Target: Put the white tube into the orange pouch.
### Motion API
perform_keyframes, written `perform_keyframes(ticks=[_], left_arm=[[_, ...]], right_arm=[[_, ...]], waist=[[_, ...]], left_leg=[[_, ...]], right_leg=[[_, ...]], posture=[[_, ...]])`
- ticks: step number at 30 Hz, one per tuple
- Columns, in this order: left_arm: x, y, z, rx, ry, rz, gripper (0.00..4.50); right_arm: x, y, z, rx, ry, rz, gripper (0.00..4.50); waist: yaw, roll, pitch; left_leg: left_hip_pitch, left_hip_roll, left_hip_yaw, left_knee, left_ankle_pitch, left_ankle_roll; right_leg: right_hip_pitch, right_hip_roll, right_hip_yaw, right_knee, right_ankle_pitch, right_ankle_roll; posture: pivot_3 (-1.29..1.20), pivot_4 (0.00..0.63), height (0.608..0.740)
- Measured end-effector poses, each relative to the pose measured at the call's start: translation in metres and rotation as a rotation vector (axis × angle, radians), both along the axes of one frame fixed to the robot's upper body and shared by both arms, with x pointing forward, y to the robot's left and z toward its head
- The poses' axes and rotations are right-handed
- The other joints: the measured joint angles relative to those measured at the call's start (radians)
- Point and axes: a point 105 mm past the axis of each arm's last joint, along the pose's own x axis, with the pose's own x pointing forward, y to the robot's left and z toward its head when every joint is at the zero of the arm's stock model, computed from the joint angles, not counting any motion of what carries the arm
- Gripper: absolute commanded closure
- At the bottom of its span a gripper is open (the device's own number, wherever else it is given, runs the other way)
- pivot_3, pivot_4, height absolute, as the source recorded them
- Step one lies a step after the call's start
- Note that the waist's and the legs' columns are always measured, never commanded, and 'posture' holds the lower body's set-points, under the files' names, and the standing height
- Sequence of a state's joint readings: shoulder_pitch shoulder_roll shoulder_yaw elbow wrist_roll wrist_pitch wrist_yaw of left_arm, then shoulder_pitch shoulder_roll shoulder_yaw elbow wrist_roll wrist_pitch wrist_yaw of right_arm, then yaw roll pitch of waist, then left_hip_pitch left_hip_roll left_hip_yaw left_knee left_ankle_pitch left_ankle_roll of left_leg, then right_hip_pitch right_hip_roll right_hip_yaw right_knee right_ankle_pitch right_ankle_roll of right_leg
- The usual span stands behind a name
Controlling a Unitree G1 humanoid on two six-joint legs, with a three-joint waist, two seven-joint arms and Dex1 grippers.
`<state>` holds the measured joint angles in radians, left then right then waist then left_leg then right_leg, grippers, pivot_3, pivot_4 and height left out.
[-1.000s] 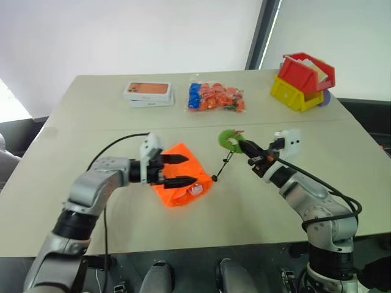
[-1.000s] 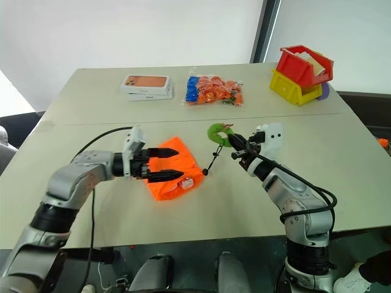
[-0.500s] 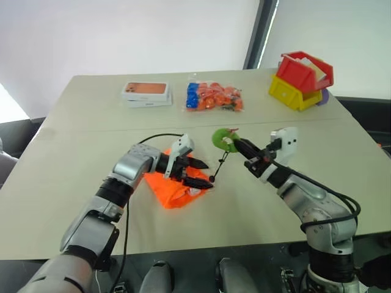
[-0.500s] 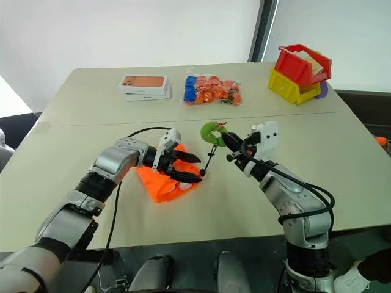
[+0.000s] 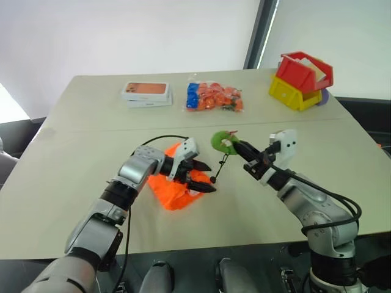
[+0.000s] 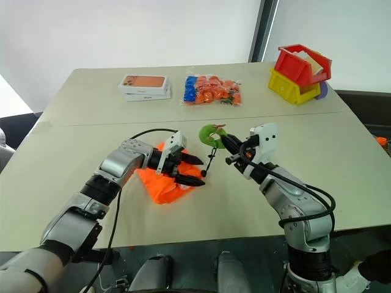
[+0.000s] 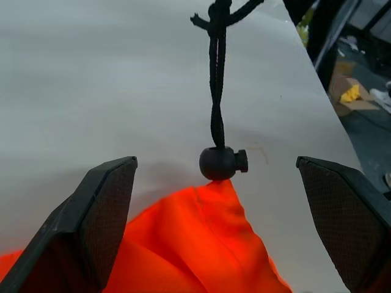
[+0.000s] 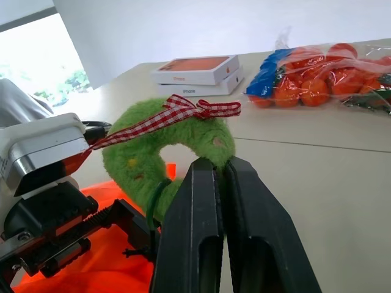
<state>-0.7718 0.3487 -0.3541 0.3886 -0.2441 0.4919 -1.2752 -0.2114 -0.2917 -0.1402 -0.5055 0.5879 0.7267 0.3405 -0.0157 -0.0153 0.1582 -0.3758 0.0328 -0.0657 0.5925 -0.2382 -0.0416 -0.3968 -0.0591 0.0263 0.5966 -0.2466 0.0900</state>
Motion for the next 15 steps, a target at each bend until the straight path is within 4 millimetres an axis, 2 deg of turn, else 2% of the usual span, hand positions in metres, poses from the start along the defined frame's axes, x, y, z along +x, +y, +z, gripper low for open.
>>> perform_keyframes(ticks=[2, 8, 9, 15], left_arm=[[0.0, -0.0003, -0.0035, 0.025, -0.011, 0.001, 0.91], [0.001, -0.0005, -0.0052, 0.041, -0.033, 0.003, 4.03], [0.0009, -0.0005, -0.0053, 0.041, -0.032, 0.002, 4.33], [0.0, -0.0006, -0.0063, 0.038, -0.033, -0.002, 4.31]], right_arm=[[-0.0002, 0.0006, 0.0002, 0.003, 0.0, 0.004, 4.5], [-0.0007, 0.0032, -0.0005, 0.001, 0.002, 0.014, 4.5], [-0.0008, 0.0037, -0.0007, 0.001, 0.003, 0.015, 4.5], [-0.0008, 0.0041, -0.0009, -0.001, 0.004, 0.017, 4.5]], waist=[[0.0, 0.0, 0.0], [0.0, 0.0, 0.0], [0.0, 0.0, 0.0], [0.001, 0.0, 0.0]], left_leg=[[0.0, 0.0, 0.0, 0.0, 0.0, 0.0], [0.0, 0.0, 0.0, 0.0, 0.0, 0.0], [0.0, 0.0, 0.0, 0.0, 0.0, 0.0], [0.0, 0.0, 0.0, 0.0, 0.0, 0.0]], right_leg=[[0.0, 0.0, 0.0, 0.0, 0.0, 0.0], [0.0, 0.0, 0.0, 0.0, 0.0, 0.0], [0.0, 0.0, 0.0, 0.0, 0.0, 0.0], [0.0, 0.0, 0.0, 0.0, 0.0, 0.0]], posture=[[0.0, 0.15, 0.74], [0.0, 0.15, 0.74], [0.0, 0.15, 0.74], [0.0, 0.15, 0.74]])
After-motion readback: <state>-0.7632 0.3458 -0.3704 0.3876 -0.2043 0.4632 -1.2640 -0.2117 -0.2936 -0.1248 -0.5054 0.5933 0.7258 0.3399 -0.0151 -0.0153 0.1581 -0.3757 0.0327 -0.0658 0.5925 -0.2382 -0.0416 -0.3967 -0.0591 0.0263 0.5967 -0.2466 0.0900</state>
